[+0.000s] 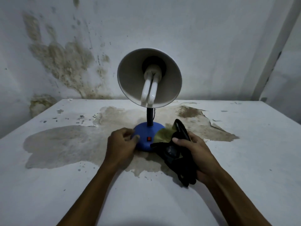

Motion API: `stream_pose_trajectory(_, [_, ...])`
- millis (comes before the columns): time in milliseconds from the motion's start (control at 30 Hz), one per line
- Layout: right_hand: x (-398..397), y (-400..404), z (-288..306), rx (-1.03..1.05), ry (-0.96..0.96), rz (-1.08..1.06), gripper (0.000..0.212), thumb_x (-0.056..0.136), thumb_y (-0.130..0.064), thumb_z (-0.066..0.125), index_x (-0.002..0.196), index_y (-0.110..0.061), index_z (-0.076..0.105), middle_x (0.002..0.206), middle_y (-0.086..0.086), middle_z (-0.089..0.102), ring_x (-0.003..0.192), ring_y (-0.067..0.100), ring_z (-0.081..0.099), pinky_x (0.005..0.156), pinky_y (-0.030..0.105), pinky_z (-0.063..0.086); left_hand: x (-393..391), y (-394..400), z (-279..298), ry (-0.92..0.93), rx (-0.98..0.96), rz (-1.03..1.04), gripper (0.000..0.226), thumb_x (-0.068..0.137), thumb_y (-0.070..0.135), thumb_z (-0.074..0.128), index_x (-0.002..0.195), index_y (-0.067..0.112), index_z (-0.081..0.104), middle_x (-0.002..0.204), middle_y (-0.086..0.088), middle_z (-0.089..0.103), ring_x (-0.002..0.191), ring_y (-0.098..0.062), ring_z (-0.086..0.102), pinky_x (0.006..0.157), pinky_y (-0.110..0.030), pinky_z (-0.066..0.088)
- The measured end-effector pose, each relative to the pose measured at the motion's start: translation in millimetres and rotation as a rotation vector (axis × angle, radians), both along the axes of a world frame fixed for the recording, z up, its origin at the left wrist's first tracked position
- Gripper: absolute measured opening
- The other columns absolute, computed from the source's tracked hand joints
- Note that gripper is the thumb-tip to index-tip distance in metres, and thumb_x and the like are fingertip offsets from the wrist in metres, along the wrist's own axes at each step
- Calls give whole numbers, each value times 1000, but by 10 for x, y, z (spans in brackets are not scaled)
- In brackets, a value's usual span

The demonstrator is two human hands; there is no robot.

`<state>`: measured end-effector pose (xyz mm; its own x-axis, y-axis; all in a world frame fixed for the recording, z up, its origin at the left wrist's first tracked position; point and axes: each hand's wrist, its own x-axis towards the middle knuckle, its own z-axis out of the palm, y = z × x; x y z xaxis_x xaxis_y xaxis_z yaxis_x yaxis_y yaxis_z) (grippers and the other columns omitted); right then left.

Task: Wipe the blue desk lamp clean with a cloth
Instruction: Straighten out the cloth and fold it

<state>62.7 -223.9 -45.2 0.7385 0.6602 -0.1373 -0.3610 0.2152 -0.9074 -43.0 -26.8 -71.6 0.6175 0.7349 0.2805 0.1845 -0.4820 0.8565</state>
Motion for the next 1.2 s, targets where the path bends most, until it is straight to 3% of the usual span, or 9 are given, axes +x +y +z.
stream_pose_trajectory(33, [-5, -17, 3, 59, 33, 3, 31, 84, -2, 69, 115, -4, 65, 101, 18, 75, 84, 30, 74, 64, 35, 60, -34, -95, 22, -115, -133, 0, 17, 86, 29, 73, 88, 12, 76, 92, -3, 75, 84, -23, 69, 72, -37, 54])
stream_pose_trajectory(67, [-26, -26, 8, 111, 62, 16, 34, 85, -3, 67, 118, -3, 63, 105, 20, 74, 87, 31, 74, 66, 36, 60, -57, -204, 57, -185, -291, -58, 28, 89, 34, 69, 79, 9, 75, 79, -8, 74, 74, -24, 69, 67, -37, 53])
stream_pose_trajectory(167, [-124, -4, 22, 216, 79, 64, 37, 85, -4, 63, 122, -1, 61, 113, 24, 70, 94, 35, 71, 76, 41, 61, -102, -541, 238, -170, -554, -389, 42, 91, 52, 58, 95, 16, 79, 89, -10, 77, 80, -22, 73, 64, -30, 55])
stream_pose_trajectory(333, [-216, -74, 95, 312, 50, 116, 47, 81, -5, 62, 127, 3, 55, 126, 32, 61, 107, 40, 63, 89, 47, 55, -47, -731, 356, -282, -416, -453, 18, 93, 8, 64, 109, 12, 73, 101, -9, 77, 98, -25, 73, 83, -30, 58])
stream_pose_trajectory(533, [-106, -222, 282, 185, -133, 52, 27, 85, -19, 65, 106, -3, 71, 106, 19, 73, 95, 28, 72, 74, 38, 59, -35, -745, 463, -355, -339, -453, 22, 98, 10, 56, 109, 17, 73, 101, -5, 76, 98, -19, 72, 78, -26, 57])
stream_pose_trajectory(633, [55, -326, 376, 71, -229, -65, 13, 82, -20, 68, 89, -14, 77, 89, 6, 76, 80, 18, 72, 65, 31, 57, -41, -675, 521, -432, -427, -353, 26, 101, 15, 51, 103, 23, 76, 101, -3, 77, 95, -18, 73, 71, -24, 57])
stream_pose_trajectory(833, [350, -546, 518, 150, -130, -125, 16, 78, -18, 69, 91, -12, 74, 81, 4, 74, 69, 15, 70, 63, 32, 58, -144, -352, 610, -468, -631, -179, 30, 99, 16, 51, 89, 23, 79, 87, -6, 76, 72, -18, 72, 64, -34, 58])
stream_pose_trajectory(1033, [453, -547, 649, 149, -193, -110, 20, 95, 0, 48, 89, -2, 66, 76, 7, 70, 68, 19, 65, 63, 31, 52, -195, -185, 603, -587, -851, -328, 39, 93, 0, 39, 96, 7, 77, 96, -14, 75, 85, -24, 73, 73, -35, 61])
stream_pose_trajectory(1200, [466, -642, 700, 139, -318, -66, 10, 93, 3, 54, 96, -1, 63, 80, 11, 69, 67, 20, 66, 54, 27, 53, -365, 30, 634, -375, -477, -164, 24, 94, -9, 51, 103, 8, 65, 93, -16, 73, 78, -21, 74, 63, -27, 59])
